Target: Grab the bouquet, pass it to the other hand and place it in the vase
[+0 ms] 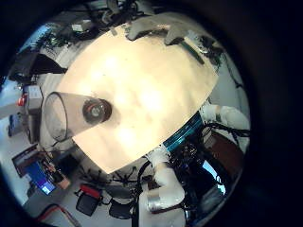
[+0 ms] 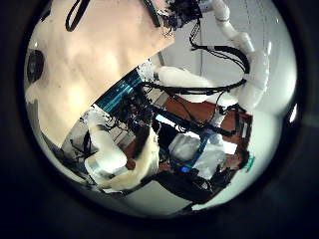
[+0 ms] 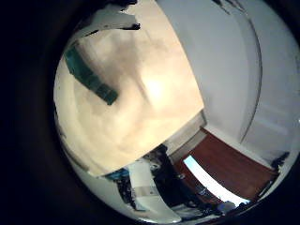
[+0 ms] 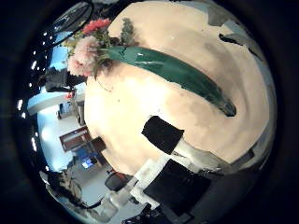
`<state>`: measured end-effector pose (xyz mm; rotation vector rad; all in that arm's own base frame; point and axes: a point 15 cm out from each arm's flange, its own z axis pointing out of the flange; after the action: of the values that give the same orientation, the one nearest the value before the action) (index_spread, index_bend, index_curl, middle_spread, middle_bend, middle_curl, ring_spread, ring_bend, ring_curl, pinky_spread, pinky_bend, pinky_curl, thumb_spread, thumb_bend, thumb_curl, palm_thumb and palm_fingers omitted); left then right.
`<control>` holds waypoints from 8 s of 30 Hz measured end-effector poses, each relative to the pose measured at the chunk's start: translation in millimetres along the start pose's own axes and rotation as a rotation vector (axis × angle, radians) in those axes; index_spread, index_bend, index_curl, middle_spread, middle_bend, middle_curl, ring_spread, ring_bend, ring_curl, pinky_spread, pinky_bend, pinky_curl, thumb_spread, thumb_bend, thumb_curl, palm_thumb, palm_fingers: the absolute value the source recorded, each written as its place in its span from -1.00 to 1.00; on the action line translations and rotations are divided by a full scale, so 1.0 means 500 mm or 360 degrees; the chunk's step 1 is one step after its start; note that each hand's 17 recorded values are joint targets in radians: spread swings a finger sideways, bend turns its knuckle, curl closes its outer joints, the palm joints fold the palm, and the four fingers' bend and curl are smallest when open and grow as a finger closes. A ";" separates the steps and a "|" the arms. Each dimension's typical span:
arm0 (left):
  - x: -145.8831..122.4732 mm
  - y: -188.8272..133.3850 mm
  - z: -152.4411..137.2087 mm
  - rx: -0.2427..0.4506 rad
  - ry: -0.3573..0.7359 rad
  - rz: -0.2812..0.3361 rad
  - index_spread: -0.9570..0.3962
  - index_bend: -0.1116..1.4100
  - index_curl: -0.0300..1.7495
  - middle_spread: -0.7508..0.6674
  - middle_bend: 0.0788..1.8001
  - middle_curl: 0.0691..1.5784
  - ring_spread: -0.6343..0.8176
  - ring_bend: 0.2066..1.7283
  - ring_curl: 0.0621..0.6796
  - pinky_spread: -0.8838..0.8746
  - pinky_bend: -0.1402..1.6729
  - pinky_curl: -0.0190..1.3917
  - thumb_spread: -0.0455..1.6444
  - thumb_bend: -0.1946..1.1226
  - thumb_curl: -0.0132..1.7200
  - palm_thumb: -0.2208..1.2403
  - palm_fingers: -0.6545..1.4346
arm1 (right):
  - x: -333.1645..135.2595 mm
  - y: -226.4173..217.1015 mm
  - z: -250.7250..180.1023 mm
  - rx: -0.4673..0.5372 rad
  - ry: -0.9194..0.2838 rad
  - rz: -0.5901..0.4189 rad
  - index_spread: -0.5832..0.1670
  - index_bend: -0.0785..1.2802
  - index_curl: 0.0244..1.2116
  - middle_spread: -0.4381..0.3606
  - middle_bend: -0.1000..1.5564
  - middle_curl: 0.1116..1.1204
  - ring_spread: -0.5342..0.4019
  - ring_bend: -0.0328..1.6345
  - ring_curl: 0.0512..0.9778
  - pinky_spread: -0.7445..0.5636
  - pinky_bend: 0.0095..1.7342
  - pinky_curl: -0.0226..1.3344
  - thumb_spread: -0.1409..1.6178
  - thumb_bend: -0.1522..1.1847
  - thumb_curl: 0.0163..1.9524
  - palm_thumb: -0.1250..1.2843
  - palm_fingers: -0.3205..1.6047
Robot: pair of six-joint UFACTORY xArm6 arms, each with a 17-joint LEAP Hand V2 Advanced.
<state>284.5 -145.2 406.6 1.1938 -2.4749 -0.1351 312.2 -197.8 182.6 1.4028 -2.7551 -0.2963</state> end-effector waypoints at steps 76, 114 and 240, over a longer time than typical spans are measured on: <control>-0.014 -0.016 -0.007 0.0022 0.0017 -0.0030 0.56 -0.62 -0.59 0.75 -0.87 -0.69 0.73 -0.63 -0.52 0.78 -0.40 -0.73 0.39 -0.74 -0.63 -0.25 -0.37 | -0.085 -0.023 -0.030 0.0321 -0.0024 -0.0186 -0.30 0.62 0.56 -0.32 0.62 0.43 -0.26 0.73 0.19 -0.22 0.70 -0.38 0.20 -0.73 -0.30 0.80 0.58; -0.022 -0.056 -0.255 0.0614 0.0880 -0.0055 0.59 -0.63 -0.60 0.70 -0.85 -0.67 0.68 -0.60 -0.50 0.76 -0.41 -0.74 0.27 -0.75 -0.67 -0.56 -0.33 | -0.403 0.241 -0.719 0.0945 -0.1481 -0.0798 -0.03 0.83 0.42 -0.20 0.76 0.23 -0.22 0.80 0.24 -0.16 0.59 -0.09 0.12 -0.78 0.04 0.83 0.56; -0.151 0.182 -0.548 0.1981 0.1269 -0.0122 -0.70 -0.01 0.36 -0.67 0.22 0.21 -0.67 0.71 0.55 -0.53 0.74 -0.15 0.40 -0.61 0.00 0.67 0.69 | -0.583 0.394 -0.361 0.0472 -0.1569 -0.1368 -0.53 -0.54 -0.34 -0.06 -0.21 -0.49 0.07 0.22 -0.43 0.52 0.03 -0.09 0.26 -0.85 -0.43 0.13 -0.55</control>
<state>365.2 -7.5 658.6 1.3070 -1.6408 1.6942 348.8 121.9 412.2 3.1873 -2.5659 -0.7964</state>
